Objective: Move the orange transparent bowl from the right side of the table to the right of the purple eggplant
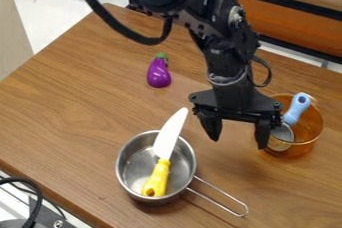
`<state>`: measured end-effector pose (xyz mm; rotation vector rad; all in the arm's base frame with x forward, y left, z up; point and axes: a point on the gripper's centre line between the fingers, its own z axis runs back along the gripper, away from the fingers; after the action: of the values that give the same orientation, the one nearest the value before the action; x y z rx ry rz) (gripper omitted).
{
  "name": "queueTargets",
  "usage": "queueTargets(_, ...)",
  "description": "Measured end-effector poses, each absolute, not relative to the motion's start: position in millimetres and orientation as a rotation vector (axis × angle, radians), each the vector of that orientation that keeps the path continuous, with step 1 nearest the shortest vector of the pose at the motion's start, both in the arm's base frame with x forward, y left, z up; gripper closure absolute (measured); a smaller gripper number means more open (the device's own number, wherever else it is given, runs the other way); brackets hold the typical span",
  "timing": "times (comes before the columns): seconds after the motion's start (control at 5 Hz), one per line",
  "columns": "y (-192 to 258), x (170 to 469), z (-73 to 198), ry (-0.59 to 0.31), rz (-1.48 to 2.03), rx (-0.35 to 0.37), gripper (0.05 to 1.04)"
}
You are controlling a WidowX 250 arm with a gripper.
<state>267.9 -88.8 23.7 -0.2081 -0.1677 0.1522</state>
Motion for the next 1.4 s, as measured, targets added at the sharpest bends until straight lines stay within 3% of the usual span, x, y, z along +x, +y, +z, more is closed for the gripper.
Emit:
queueTargets(0.4, -81, 251, 12, -0.120, 0.103, -0.164, 0.084)
queueTargets(0.6, -78, 246, 19, -0.142, 0.170, -0.186, 0.084)
queueTargets(1.0, -68, 241, 15, -0.183, 0.312, -0.096, 0.084)
queueTargets(1.4, -69, 240, 11, -0.169, 0.369, -0.100, 0.084)
